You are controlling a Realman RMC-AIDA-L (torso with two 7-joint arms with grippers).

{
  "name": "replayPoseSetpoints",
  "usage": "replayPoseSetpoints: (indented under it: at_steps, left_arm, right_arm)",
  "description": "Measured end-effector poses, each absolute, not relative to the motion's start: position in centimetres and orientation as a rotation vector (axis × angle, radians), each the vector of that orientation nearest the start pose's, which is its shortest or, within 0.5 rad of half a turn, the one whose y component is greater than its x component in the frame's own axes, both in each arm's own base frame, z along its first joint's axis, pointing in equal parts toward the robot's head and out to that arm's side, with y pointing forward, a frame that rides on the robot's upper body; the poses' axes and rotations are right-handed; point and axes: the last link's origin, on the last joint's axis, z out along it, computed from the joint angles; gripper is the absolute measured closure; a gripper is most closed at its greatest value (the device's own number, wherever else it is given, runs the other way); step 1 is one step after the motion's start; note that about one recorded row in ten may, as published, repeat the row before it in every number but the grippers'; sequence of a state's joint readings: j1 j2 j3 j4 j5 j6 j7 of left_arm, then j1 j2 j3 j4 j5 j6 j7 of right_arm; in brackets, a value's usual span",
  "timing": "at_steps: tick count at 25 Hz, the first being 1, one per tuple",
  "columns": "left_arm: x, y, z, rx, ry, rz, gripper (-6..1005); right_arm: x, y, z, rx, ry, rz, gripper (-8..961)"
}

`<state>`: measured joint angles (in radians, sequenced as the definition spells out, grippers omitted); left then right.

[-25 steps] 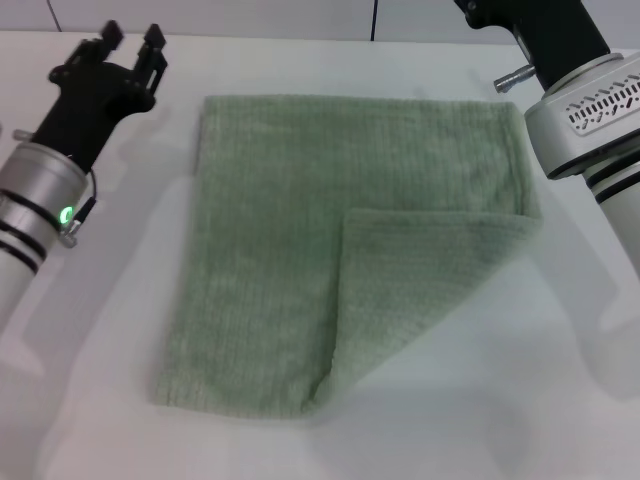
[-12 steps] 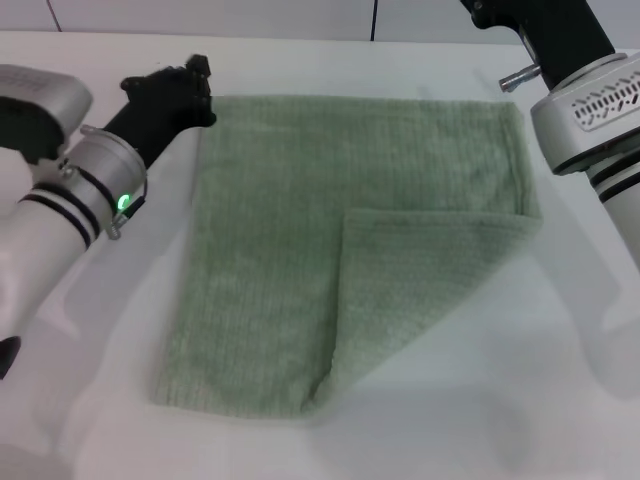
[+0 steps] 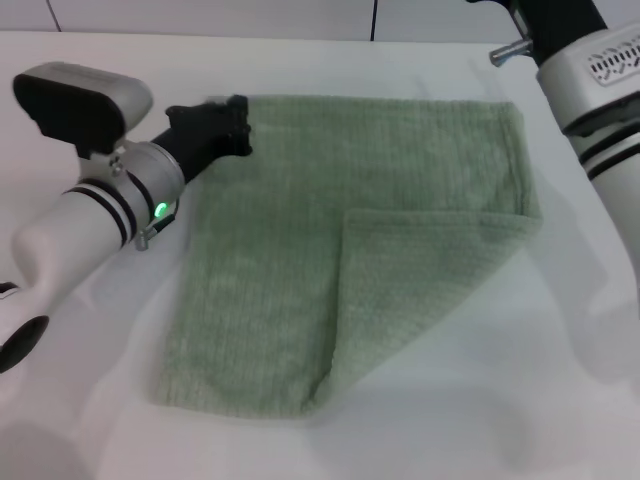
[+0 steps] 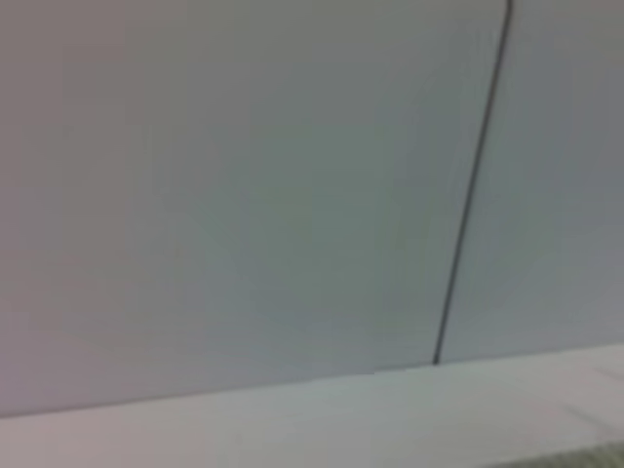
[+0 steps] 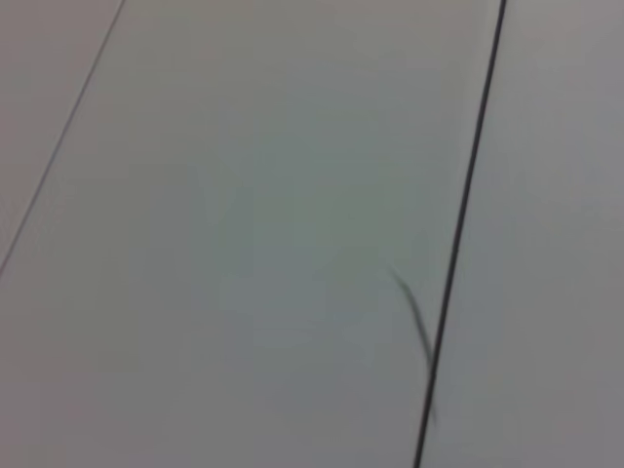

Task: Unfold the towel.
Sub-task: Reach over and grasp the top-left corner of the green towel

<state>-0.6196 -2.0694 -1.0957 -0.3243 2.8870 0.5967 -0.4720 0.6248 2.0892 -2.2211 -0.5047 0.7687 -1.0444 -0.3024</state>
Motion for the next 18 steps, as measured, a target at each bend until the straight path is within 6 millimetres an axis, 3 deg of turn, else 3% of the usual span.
replayPoseSetpoints:
  at_steps: [8,18]
  left_arm:
    - [-26.4,40.4,-8.2,-2.005,-0.833,-0.502,1001]
    - [-26.5,41.4,-8.0,-1.979,-0.897,-0.449,1001]
  right_arm:
    - [15.5,39.9,-4.4,-1.718,0.060,0.837,135]
    - [15.2,40.0,-4.8,-1.746,0.050,0.820,135]
